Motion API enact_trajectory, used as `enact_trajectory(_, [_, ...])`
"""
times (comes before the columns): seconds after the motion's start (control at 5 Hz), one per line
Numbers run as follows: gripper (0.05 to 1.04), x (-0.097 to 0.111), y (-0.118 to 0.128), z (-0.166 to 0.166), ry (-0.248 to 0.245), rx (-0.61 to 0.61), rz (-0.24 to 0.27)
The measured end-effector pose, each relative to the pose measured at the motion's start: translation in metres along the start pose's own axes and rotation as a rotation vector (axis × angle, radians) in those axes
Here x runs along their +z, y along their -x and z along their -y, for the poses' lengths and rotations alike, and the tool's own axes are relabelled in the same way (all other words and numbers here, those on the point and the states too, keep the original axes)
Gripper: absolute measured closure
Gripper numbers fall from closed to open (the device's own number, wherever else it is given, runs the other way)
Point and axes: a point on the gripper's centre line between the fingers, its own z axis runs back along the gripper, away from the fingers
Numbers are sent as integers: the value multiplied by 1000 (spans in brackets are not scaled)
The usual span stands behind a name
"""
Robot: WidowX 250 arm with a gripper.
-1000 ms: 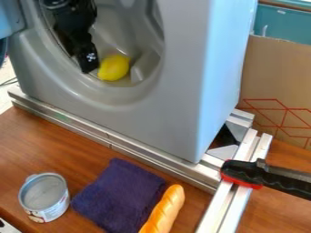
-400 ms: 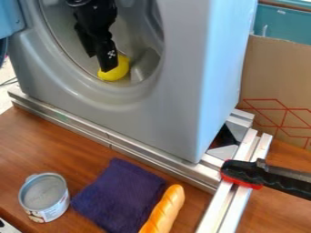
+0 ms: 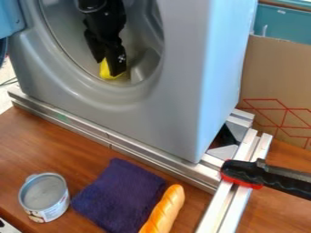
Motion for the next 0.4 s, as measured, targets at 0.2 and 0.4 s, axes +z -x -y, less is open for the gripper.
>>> enact_trajectory(0.2, [83, -6, -1, 1, 30, 50, -19])
enact_trajectory(0.4, [139, -10, 0, 0, 34, 82, -41])
